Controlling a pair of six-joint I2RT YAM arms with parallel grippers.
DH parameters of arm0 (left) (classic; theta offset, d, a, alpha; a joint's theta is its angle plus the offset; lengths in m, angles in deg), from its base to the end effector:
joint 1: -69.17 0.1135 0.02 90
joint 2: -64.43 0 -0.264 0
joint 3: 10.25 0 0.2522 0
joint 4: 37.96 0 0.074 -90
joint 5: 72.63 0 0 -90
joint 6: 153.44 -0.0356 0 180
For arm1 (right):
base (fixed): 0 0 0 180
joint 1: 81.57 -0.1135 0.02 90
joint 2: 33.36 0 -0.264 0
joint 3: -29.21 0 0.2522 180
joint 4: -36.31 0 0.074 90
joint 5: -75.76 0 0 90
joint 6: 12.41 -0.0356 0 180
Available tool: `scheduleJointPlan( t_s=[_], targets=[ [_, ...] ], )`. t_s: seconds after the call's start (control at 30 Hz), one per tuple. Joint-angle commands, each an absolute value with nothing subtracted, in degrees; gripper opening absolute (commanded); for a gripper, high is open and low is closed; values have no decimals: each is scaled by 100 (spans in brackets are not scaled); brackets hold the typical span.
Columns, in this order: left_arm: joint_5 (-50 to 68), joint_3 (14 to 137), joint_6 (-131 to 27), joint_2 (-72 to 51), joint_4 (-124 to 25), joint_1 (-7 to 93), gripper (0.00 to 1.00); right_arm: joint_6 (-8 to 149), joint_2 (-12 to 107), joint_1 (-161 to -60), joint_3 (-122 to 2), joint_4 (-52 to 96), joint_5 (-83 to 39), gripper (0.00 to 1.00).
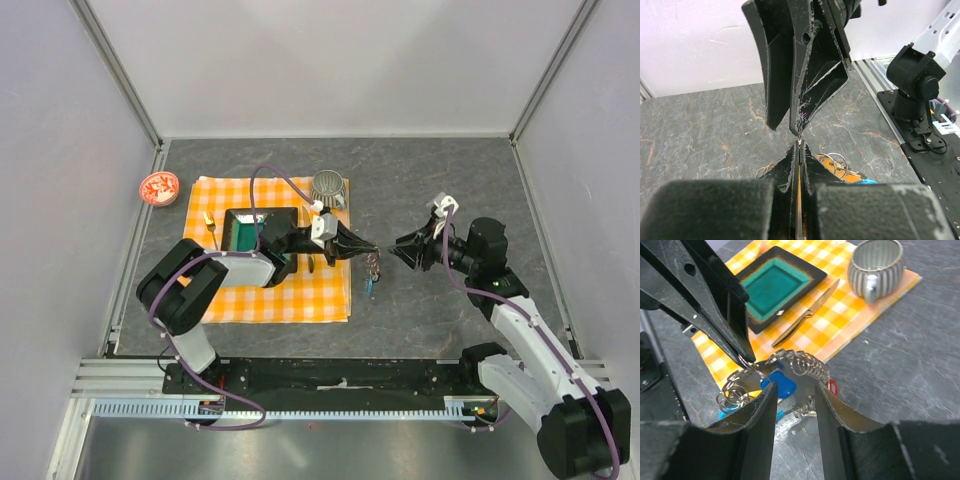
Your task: Put the keys on the keyring
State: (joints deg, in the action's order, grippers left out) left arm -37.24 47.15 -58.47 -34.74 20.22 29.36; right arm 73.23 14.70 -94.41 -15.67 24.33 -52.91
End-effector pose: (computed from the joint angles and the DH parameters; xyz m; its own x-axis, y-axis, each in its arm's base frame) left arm 0.2433 -0.2406 0.2329 0.1320 -0.1754 -0.9756 0.9867 -0.0713 0.1463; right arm 0.1838 0.0647 0.2693 -0.3121 -0.0103 -0.9500 -0.7399 0.6298 0.2363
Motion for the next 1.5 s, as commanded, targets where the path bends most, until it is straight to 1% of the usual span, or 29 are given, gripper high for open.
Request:
scheduleJointPlan(
  t_s=[0.0,0.2,0.47,0.9,1.07,1.3,1.47],
  targets=[
    [-3984,4912,-6256,-3251,2395,3015,2,7275,1797,-9335,-1796,3502,-6555,43],
    [-4116,5000,-6169,-3304,2474,3059,2,7039,2148,-9300,-1751,3907,-6960,41],
    [-4239,5027,-6098,-3304,2509,3068,2,7003,2219,-9291,-1628,4030,-7251,40],
    [-4336,5053,-5949,-3268,2553,3068,2,7020,2368,-9300,-1549,4075,-7330,36],
    [-4353,5080,-5870,-3304,2623,3068,2,7064,2439,-9291,-1462,4083,-7409,33],
    [-4327,5097,-5896,-3295,2553,3094,2,6783,2474,-9291,-1268,4698,-7567,31],
    [-4423,5115,-5835,-3286,2562,3103,2,6704,2421,-9300,-1242,4882,-7550,27]
  ],
)
